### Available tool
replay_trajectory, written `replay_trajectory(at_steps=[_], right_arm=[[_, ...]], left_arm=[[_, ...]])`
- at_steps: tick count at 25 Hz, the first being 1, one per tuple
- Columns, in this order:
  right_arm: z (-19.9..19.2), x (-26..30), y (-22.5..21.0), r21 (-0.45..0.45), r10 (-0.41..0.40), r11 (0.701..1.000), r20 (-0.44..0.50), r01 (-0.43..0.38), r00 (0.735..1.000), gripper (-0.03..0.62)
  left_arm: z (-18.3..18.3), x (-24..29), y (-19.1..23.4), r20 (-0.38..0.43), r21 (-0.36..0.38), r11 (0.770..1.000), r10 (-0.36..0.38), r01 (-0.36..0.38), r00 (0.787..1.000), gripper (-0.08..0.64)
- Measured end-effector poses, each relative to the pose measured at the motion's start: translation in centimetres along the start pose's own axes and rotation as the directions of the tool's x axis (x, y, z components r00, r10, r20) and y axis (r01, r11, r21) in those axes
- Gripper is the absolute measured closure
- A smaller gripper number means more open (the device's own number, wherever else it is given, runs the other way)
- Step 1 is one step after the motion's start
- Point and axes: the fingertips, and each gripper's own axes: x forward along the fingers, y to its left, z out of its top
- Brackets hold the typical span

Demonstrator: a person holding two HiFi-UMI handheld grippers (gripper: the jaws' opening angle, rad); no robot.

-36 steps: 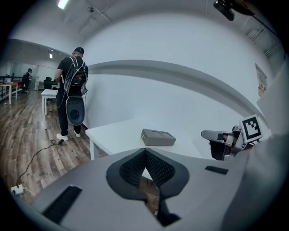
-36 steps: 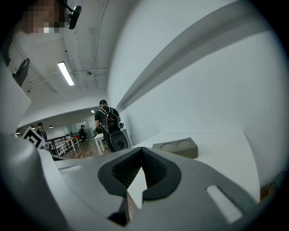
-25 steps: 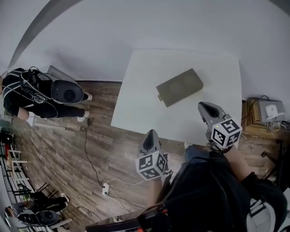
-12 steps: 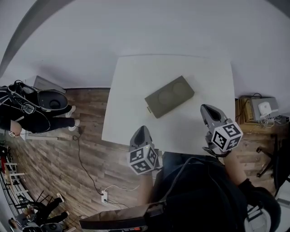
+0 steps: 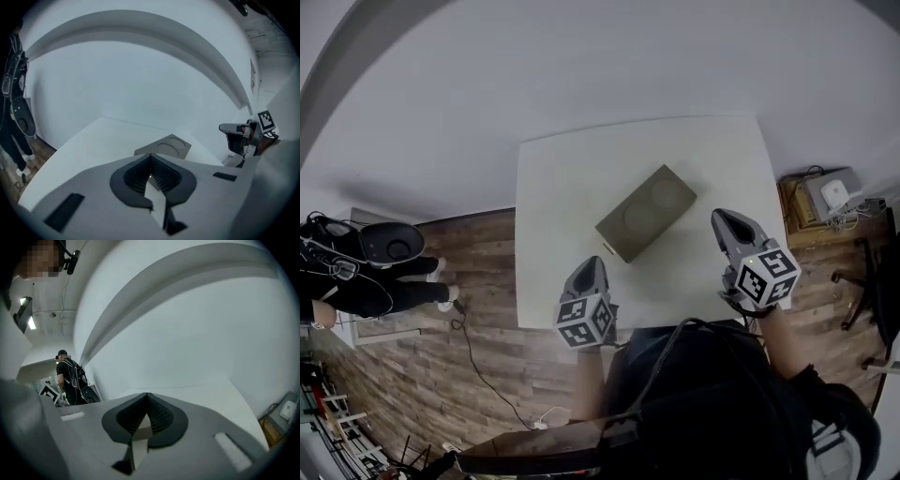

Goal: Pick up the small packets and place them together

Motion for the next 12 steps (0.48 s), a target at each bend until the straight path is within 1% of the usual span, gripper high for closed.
replay_trajectory(at_steps=[1,2,4,7,9,12], right_arm=[[0.1,0.6,0.4,-0.004,-0.005,1.0,0.003,0.005,1.0,0.597],[0.1,1.2,0.8,-0.006,-0.012,1.0,0.009,0.012,1.0,0.597],[0.2,2.1,1.7,-0.01,-0.029,1.0,0.024,0.029,0.999,0.597],[0.0,2.9,3.4,-0.04,-0.037,0.998,0.031,0.038,0.999,0.597],[-0.5,3.5,4.0,-0.051,-0.032,0.998,0.021,0.033,0.999,0.597],[-1.2,4.2,4.4,-0.061,-0.037,0.997,0.007,0.037,0.999,0.597]], left_arm=[[0.1,0.5,0.4,-0.005,0.003,1.0,-0.03,0.03,1.0,0.562],[0.0,1.1,0.6,-0.009,0.0,0.998,-0.063,0.063,0.998,0.523],[-0.5,1.8,1.1,-0.029,0.008,0.993,-0.12,0.12,0.992,0.491],[-1.9,2.7,1.6,-0.093,0.067,0.981,-0.176,0.183,0.98,0.468],[-2.6,3.5,1.5,-0.129,0.097,0.966,-0.227,0.24,0.965,0.445],[-3.6,4.6,1.1,-0.183,0.138,0.933,-0.306,0.333,0.934,0.376]])
